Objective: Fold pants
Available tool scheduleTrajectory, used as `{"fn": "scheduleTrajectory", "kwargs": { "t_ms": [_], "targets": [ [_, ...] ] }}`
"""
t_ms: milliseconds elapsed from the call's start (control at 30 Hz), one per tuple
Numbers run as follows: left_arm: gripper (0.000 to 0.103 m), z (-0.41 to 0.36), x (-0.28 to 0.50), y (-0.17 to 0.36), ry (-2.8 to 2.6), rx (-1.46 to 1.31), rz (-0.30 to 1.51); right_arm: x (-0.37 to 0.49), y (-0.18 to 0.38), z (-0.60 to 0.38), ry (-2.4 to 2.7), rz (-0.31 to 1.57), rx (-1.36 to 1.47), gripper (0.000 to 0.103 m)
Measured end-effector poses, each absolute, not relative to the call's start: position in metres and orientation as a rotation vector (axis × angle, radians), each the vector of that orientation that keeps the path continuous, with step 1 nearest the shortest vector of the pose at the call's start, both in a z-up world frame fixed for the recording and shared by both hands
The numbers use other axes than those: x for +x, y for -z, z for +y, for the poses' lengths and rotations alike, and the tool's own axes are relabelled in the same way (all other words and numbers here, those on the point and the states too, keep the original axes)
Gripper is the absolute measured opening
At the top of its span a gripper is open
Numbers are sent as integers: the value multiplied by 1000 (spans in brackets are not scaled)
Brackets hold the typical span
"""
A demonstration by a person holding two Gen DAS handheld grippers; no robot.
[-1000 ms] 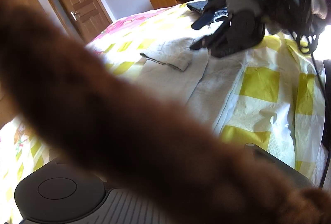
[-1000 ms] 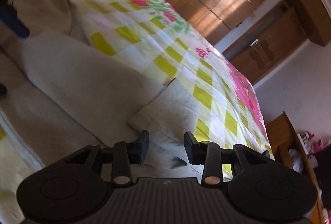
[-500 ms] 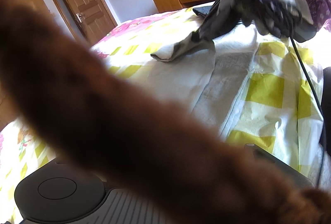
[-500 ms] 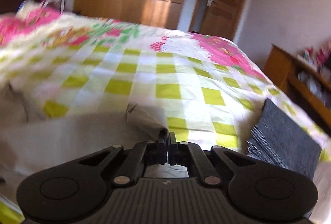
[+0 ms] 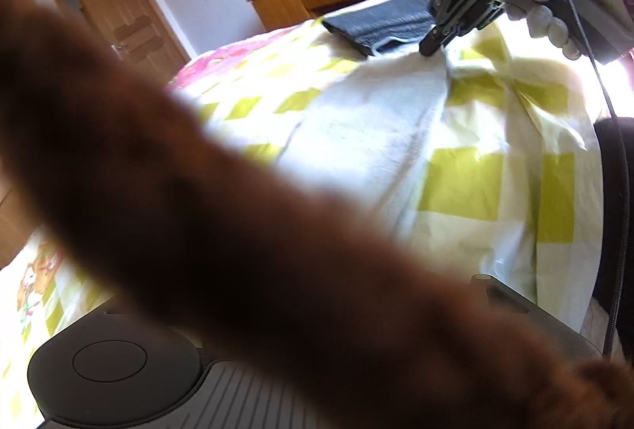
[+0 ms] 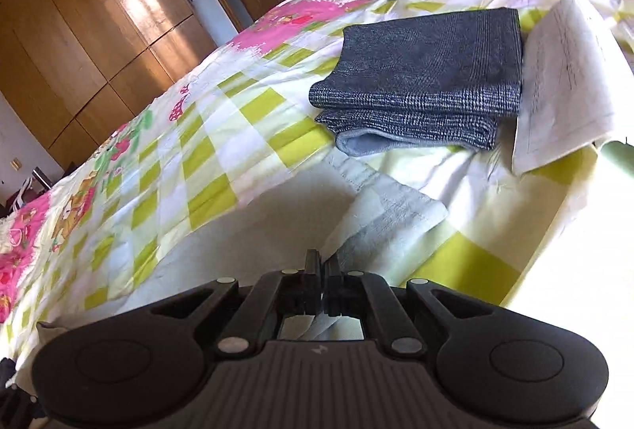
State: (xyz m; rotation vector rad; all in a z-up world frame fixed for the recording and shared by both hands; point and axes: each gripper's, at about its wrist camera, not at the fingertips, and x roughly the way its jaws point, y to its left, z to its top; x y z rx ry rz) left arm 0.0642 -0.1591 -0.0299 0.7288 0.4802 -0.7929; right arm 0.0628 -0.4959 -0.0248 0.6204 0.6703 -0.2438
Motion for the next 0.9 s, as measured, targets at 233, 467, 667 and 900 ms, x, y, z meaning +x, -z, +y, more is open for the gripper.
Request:
{"fn": "scheduleTrajectory", "kwargs": {
  "t_ms": [233,467,667,900],
  "targets": [
    [60,-162,69,31,793,724,496,77,14,-503,234,644,647,20],
    [60,-163,70,18,782,695,456,63,-3,-505,253,493,592,20],
    [61,-170,67,32,799,717,481,55,37,-522,343,581,692,19],
    [61,-171,67,33,809,718,492,50,37,-535,370,599,730,23]
  ]
}}
